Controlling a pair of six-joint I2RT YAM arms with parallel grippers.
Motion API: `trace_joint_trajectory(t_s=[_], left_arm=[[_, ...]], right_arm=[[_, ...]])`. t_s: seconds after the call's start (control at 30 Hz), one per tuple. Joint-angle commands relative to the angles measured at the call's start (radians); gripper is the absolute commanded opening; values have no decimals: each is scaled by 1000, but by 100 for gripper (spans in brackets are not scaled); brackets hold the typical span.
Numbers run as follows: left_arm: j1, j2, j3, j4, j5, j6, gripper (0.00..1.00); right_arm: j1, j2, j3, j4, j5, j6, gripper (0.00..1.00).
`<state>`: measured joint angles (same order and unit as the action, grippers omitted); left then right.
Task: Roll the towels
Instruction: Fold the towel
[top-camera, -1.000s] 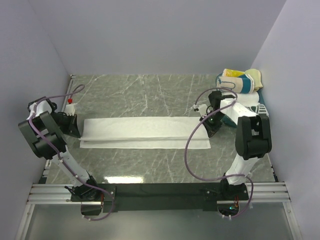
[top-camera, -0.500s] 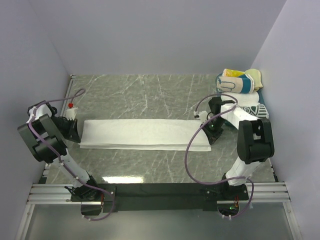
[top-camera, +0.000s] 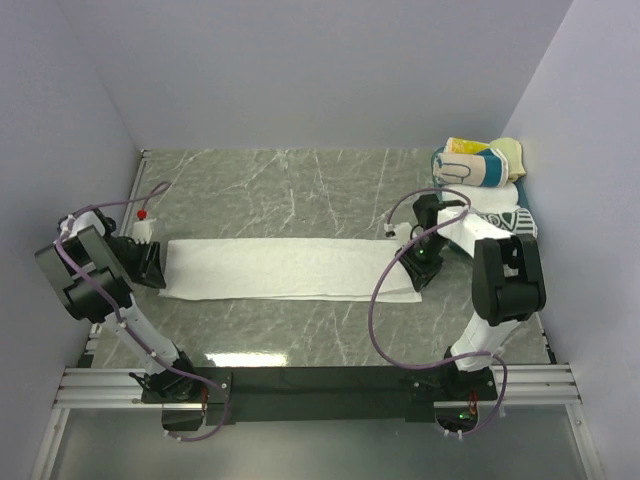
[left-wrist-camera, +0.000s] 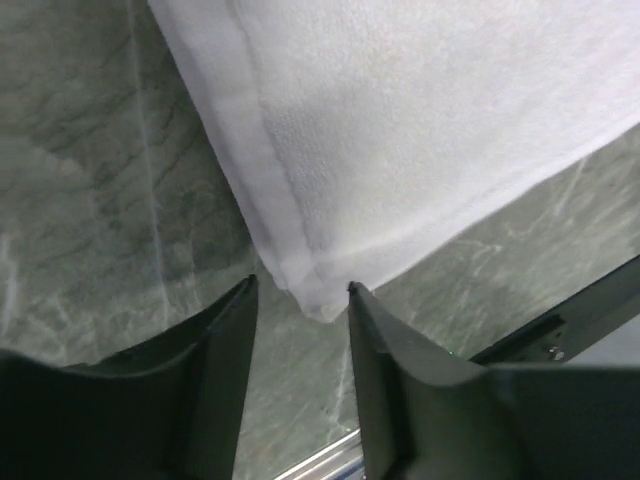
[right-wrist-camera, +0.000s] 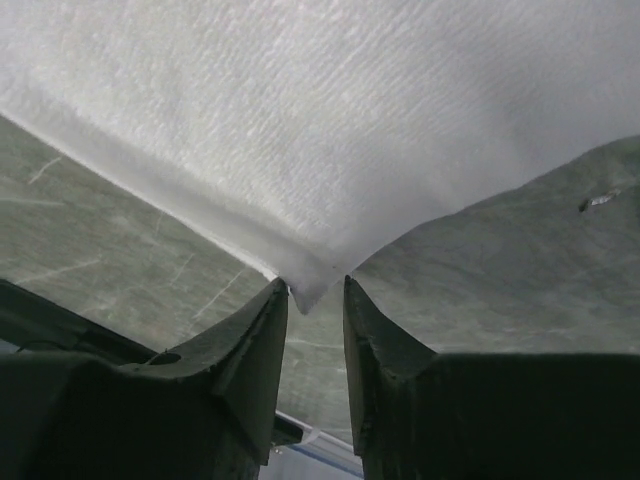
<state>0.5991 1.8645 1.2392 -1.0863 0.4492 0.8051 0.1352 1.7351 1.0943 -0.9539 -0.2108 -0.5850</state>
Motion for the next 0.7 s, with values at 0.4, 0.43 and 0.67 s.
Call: trace_joint_trajectory(t_s=[0.4, 0.43, 0.67], left_arm=[[-12, -56, 168, -66, 186, -27, 44], [-24, -63, 155, -48, 183, -50, 43], [-85, -77, -1, 74, 137, -142, 35]], right_arm=[[4, -36, 147, -59, -58, 118, 34], [3, -20, 150, -48, -59, 134, 34], [41, 52, 112, 12, -38, 228, 33]])
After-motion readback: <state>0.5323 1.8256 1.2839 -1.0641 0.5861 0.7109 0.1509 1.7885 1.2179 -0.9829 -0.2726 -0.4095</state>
